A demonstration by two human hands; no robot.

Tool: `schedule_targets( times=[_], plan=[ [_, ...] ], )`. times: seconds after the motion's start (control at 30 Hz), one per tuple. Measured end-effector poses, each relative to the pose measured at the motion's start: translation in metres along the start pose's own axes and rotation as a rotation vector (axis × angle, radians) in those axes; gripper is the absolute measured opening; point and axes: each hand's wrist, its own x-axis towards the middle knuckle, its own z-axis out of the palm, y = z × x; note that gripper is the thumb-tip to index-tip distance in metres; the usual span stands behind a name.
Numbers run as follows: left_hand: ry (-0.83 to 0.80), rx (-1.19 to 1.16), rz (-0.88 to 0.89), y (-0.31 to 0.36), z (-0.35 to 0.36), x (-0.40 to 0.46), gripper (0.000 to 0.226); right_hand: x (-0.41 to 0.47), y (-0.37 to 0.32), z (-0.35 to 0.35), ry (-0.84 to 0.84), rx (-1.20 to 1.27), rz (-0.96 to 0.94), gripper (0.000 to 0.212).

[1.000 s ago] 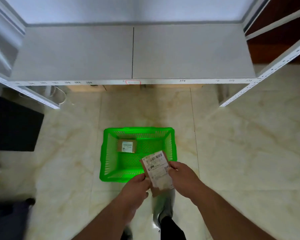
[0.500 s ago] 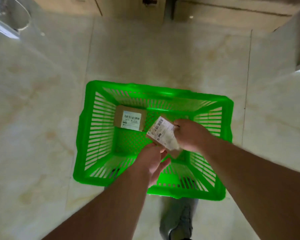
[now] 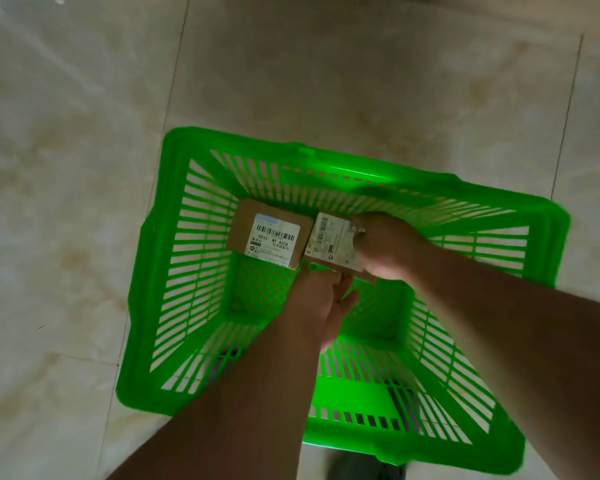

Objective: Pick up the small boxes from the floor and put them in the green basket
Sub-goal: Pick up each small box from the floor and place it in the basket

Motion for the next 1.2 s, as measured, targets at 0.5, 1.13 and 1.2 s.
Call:
schedule_targets(
  times=[0.5, 1.13, 1.2],
  plan=[
    [0.096, 0.165, -0.01, 0.02, -0.015, 0.005, 0.063, -0.019, 0.015, 0.008, 0.192, 0.152, 0.006, 0.045],
    [0.092, 0.751, 0.039, -0.039, -0.037, -0.196, 0.037, -0.27, 0.047, 0.013, 0.216, 0.763, 0.227, 0.035],
    [0.047, 0.814, 0.055, -0.055, -0.031, -0.219, 0.034, -0.31, 0.056, 0.016, 0.22, 0.885, 0.273, 0.031]
  ],
)
